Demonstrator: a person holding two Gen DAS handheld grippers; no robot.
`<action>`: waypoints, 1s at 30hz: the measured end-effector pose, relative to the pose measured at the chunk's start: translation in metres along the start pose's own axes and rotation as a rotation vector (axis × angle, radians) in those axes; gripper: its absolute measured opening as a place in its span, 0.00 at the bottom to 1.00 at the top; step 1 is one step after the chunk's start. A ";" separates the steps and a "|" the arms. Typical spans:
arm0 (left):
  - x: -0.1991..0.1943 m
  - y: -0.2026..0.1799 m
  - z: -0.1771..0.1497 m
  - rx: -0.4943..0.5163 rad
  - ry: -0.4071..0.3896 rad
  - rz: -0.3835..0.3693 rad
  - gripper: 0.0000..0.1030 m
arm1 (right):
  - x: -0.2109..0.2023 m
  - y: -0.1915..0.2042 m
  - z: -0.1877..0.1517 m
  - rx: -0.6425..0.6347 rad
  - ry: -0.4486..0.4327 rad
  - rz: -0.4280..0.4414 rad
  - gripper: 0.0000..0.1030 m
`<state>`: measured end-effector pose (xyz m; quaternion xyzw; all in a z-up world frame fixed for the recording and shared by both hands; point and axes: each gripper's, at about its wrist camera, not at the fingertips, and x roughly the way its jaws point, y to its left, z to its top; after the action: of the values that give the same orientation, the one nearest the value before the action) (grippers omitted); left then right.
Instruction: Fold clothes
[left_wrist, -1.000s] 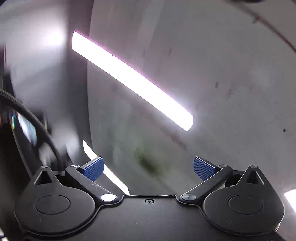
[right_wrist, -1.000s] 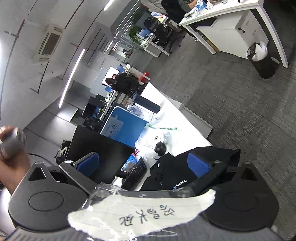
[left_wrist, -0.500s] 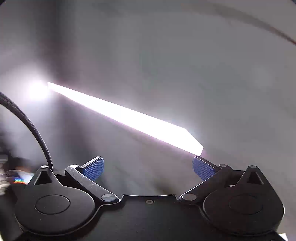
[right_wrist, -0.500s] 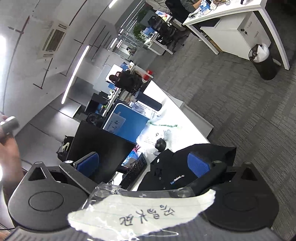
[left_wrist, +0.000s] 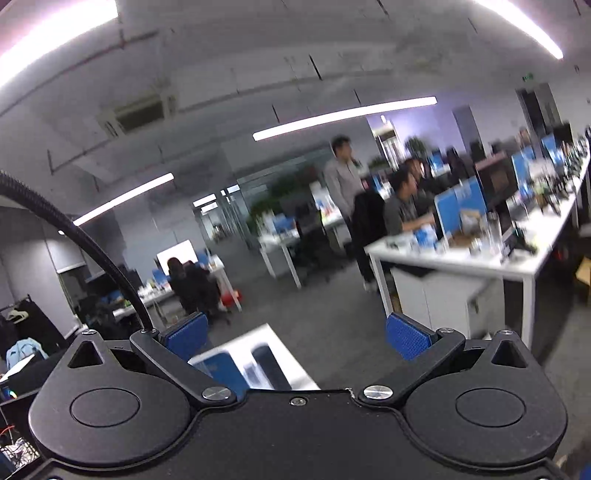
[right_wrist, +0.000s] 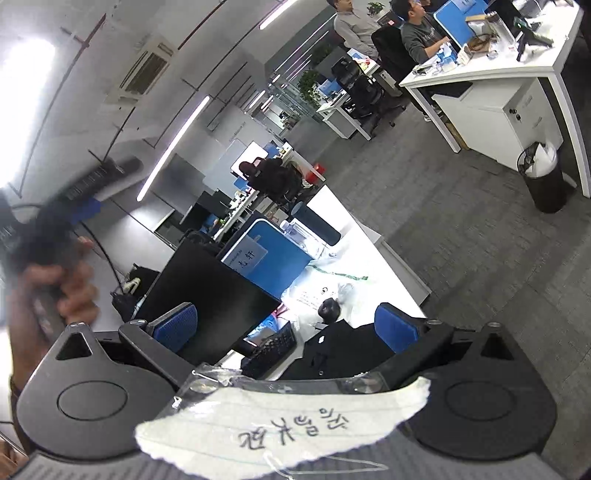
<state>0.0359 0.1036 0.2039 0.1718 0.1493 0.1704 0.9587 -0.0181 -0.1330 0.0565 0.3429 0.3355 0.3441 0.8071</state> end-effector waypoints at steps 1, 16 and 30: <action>0.001 -0.002 -0.005 0.014 0.013 -0.007 0.99 | -0.001 -0.004 0.000 0.021 -0.003 -0.007 1.00; -0.039 -0.019 -0.138 0.048 0.375 -0.294 0.99 | -0.016 -0.015 0.011 0.133 -0.025 -0.325 1.00; -0.046 -0.003 -0.169 0.003 0.449 -0.303 0.99 | 0.001 -0.032 -0.015 0.183 0.040 -0.292 1.00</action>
<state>-0.0624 0.1301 0.0619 0.1068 0.3826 0.0585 0.9159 -0.0188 -0.1447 0.0235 0.3556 0.4276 0.1982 0.8071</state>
